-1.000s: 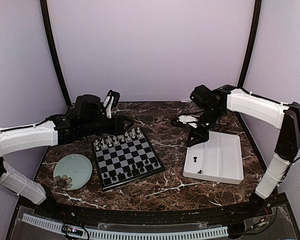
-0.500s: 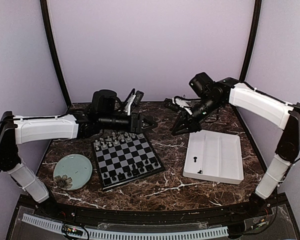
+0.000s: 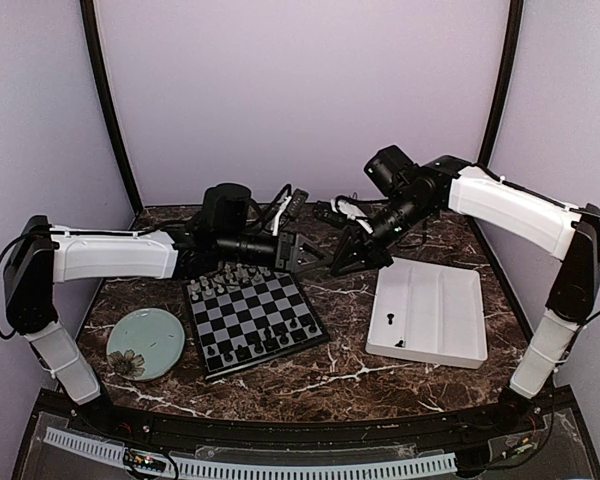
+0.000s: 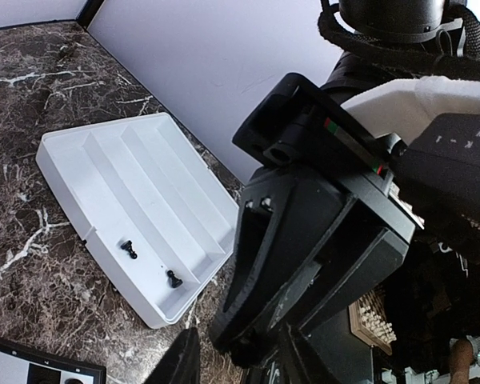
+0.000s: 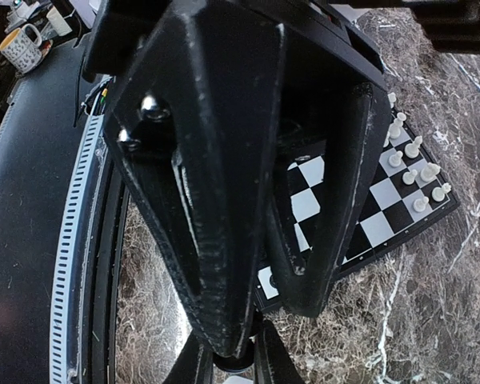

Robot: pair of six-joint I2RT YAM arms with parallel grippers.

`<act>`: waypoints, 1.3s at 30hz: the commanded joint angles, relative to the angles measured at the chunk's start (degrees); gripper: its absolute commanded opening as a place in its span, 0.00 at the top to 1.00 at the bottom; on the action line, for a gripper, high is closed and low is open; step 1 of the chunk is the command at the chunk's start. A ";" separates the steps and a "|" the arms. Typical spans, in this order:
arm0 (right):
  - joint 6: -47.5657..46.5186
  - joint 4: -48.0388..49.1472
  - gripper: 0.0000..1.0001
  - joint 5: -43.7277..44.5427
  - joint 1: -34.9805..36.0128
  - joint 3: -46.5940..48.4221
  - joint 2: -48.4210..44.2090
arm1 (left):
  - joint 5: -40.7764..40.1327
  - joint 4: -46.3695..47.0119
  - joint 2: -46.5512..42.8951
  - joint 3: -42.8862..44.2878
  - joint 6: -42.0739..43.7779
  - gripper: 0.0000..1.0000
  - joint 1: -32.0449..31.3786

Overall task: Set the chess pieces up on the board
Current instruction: Pass from the right arm to the left

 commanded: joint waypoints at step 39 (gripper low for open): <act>1.62 -2.57 0.66 -6.23 -5.51 -0.52 -4.56 | -6.88 -13.38 -7.20 -0.11 4.25 0.94 2.65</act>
